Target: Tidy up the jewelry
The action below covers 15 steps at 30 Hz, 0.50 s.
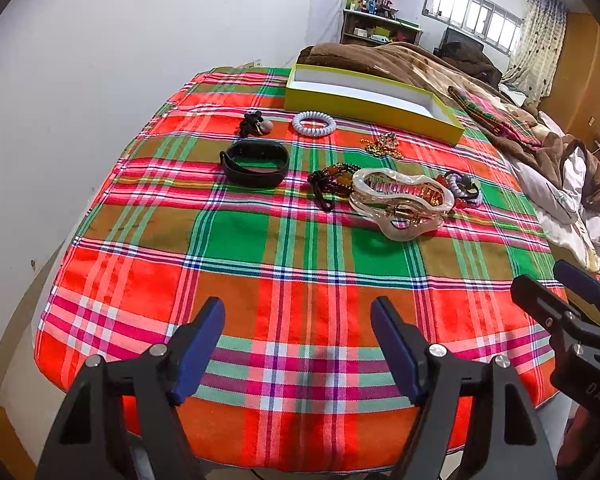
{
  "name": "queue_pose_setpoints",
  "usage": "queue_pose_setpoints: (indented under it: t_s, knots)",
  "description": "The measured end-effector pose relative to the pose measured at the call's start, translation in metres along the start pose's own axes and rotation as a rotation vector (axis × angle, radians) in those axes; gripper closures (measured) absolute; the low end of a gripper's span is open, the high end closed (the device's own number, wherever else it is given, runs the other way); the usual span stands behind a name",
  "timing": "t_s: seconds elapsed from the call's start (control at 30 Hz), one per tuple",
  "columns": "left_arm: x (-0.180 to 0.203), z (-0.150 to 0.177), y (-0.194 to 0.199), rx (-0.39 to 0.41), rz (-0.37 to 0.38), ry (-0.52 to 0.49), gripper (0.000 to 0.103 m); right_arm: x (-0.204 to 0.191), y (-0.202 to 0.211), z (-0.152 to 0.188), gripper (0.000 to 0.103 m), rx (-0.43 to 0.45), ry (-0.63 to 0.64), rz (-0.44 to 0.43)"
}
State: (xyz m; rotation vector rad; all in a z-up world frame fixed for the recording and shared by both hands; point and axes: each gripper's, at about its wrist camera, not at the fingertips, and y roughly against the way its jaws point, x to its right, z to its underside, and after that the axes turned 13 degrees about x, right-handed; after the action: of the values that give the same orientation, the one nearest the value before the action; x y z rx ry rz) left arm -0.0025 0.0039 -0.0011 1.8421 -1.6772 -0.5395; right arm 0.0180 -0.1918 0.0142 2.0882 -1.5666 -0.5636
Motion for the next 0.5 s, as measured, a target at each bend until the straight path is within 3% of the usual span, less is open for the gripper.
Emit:
queue_pose_setpoints:
  t_s: [0.5]
  knots:
    - [0.0029,0.0029,-0.0034,-0.024,0.068,0.030,0.028,-0.0001,-0.0011,0.0000,0.021,-0.001,-0.003,-0.003]
